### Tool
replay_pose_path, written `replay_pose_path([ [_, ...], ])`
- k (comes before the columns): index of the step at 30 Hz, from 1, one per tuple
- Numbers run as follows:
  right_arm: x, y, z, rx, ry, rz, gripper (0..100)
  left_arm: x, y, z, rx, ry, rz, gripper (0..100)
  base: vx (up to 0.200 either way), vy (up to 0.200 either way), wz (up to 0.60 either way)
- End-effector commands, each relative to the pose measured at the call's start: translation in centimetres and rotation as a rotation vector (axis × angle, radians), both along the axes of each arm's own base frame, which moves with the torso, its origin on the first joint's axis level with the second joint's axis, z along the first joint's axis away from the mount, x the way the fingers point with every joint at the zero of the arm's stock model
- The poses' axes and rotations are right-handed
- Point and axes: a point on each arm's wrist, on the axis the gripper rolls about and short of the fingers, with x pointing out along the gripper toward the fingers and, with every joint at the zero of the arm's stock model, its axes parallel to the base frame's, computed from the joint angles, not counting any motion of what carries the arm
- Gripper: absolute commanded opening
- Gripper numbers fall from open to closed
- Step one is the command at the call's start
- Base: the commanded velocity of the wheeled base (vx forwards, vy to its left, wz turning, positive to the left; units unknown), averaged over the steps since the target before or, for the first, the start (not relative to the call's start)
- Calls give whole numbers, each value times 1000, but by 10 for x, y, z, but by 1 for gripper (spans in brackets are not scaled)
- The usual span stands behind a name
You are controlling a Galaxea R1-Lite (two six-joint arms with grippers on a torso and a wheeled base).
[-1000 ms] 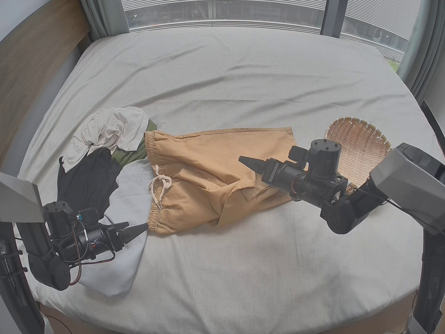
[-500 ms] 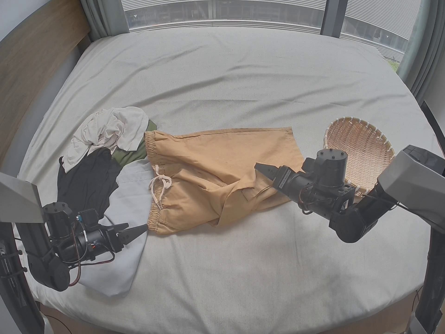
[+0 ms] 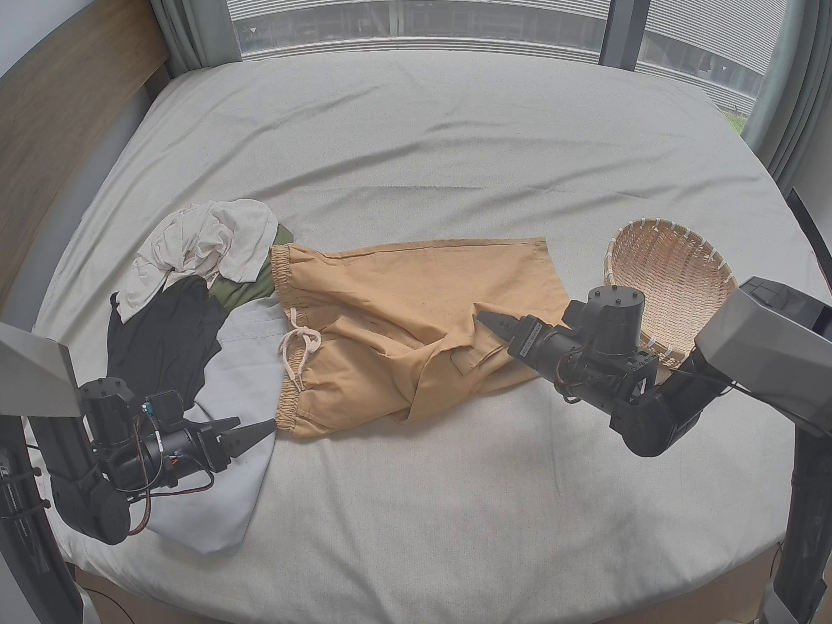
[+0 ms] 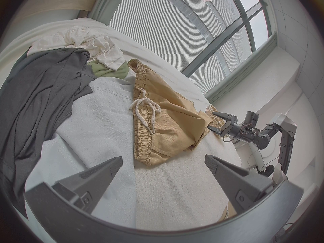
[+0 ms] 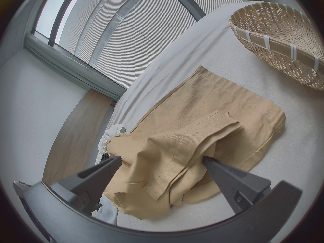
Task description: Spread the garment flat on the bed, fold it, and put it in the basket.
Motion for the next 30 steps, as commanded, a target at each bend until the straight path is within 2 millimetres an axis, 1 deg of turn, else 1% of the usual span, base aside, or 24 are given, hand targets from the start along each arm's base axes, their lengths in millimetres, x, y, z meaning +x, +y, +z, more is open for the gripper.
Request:
replay_pose_path([
  [1,3,0,-2,-5,-1,-1,0,0,0,0,-1,0,1,100,0,0,0],
  [6,6,-1,-13,-44,-1,0,0,0,0,0,0,2,0,100,0,0,0],
  [13,7,-5,-13,-50,-2,-7,0,0,0,0,0,1,2,100,0,0,0],
  [17,5,-5,-8,-45,-10,-6,0,-1,0,0,0,1,2,100,0,0,0],
  [20,-5,-9,-2,-49,-5,-3,0,-2,0,0,0,2,2,100,0,0,0],
  [25,-17,-17,1,-59,14,-7,0,-2,2,2,0,-2,6,100,0,0,0],
  [26,-17,-17,1,-59,14,-7,0,-2,2,2,0,-2,6,100,0,0,0],
  [28,-25,-26,0,-71,36,-18,0,-2,2,2,0,-1,6,100,0,0,0],
  [30,-31,-30,2,-72,45,-18,0,-2,2,2,1,-2,6,100,0,0,0],
])
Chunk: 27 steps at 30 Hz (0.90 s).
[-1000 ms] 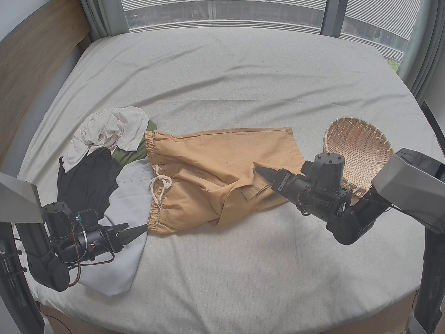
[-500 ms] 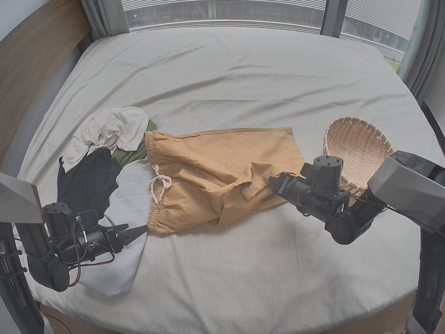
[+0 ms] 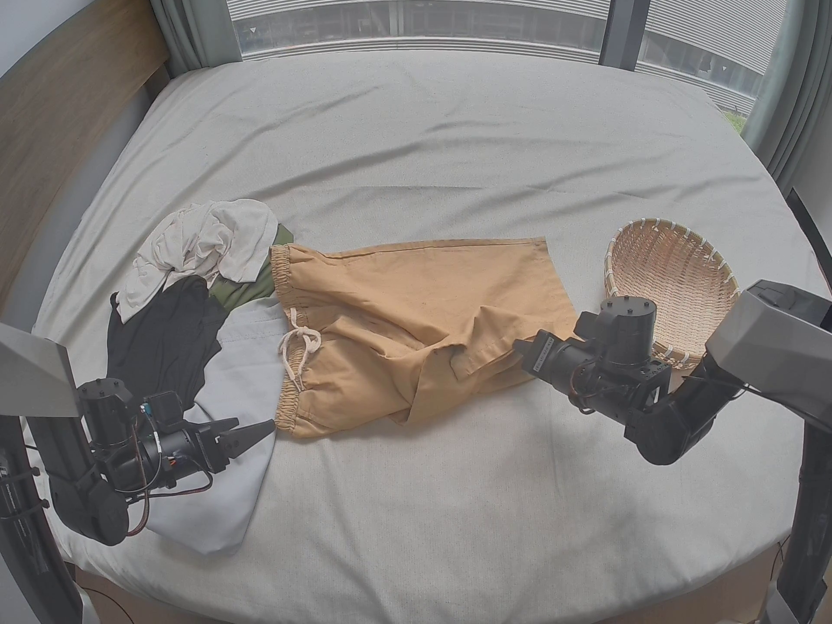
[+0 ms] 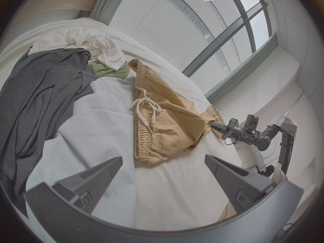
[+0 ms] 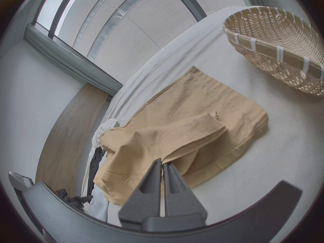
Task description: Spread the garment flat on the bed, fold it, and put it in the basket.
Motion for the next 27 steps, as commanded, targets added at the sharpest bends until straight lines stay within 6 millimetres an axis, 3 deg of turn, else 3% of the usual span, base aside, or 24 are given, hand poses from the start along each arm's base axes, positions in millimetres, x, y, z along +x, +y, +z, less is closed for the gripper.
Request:
replay_pose_path([
  [1,-13,-13,10,-1,6,-14,0,0,0,1,0,-2,1,100,0,0,0],
  [9,-17,-22,0,-6,15,-32,0,-3,0,0,0,5,-1,100,0,0,0],
  [17,-62,-44,-2,-41,108,-20,0,-1,-3,-1,0,4,-10,100,0,0,0],
  [27,-80,-74,-8,-111,163,-45,0,-2,-3,-1,0,12,-8,100,0,0,0],
])
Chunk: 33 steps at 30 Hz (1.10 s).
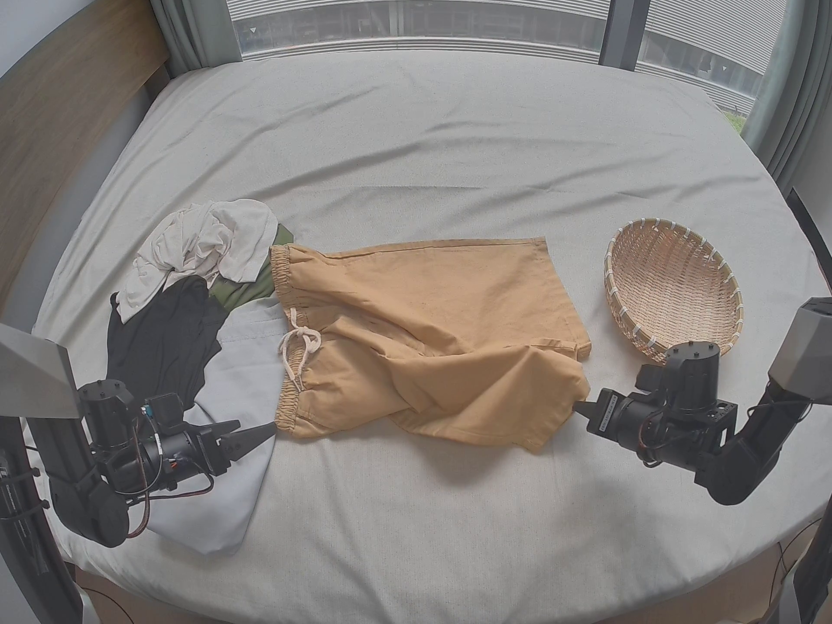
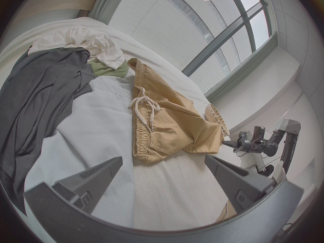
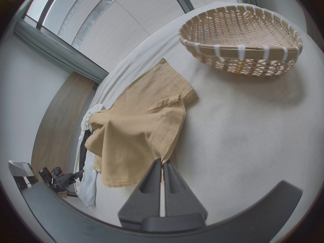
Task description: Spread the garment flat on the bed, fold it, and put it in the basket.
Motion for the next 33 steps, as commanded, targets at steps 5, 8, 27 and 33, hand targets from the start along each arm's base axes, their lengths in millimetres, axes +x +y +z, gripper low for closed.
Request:
replay_pose_path([
  [5,-4,-20,0,-49,7,-29,0,-1,0,-1,0,8,1,100,0,0,0],
  [8,-2,-18,-1,-48,4,-22,0,-2,0,-1,0,10,-1,100,0,0,0],
  [27,13,-10,-36,-39,0,2,100,-1,0,-1,-2,9,-5,100,0,0,0],
  [33,13,5,-49,-32,-26,47,100,-1,0,-1,-2,7,-5,100,0,0,0],
])
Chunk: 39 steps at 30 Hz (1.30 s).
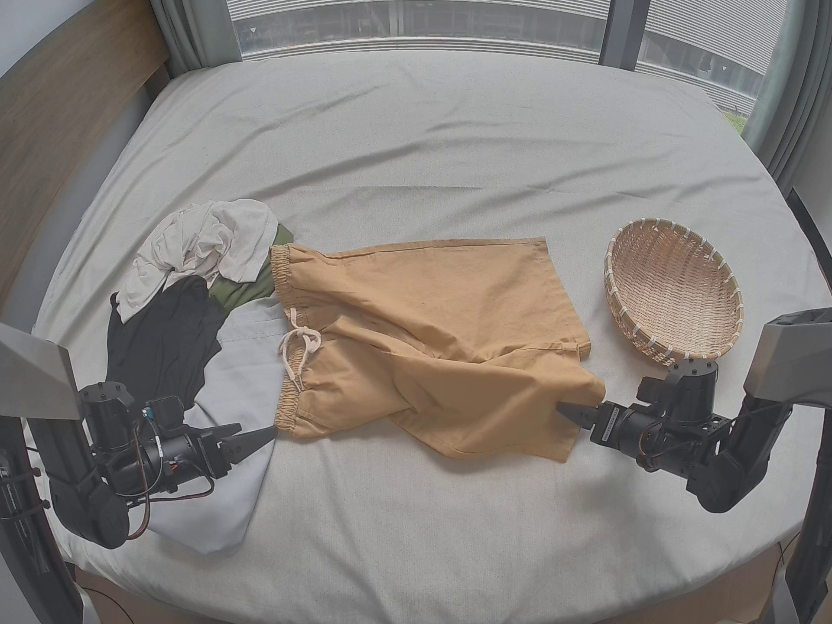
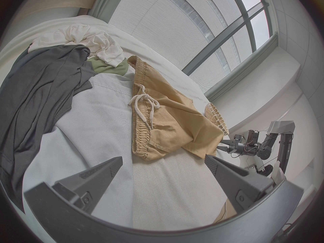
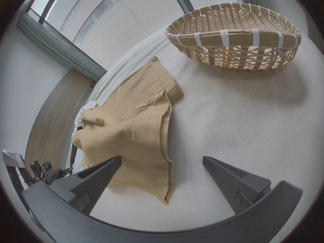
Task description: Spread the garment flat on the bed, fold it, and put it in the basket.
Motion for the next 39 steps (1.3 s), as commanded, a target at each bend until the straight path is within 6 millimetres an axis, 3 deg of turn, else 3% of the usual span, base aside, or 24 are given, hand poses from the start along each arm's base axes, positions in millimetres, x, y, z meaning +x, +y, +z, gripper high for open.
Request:
replay_pose_path([
  [1,-3,12,-18,-11,35,39,100,0,0,0,0,-1,0,100,0,0,0],
  [9,-10,19,-26,-24,68,69,100,-1,3,1,0,-3,9,100,0,0,0],
  [10,-11,19,-26,-24,68,69,0,-1,3,1,0,-1,9,100,0,0,0],
  [22,-30,11,-34,-28,80,69,0,11,-5,-7,5,-3,-13,100,0,0,0],
  [31,-49,4,-27,-36,111,75,0,32,-6,-29,63,-8,40,100,0,0,0],
  [39,-53,3,-23,-34,108,72,0,37,-16,-33,44,2,15,100,0,0,0],
])
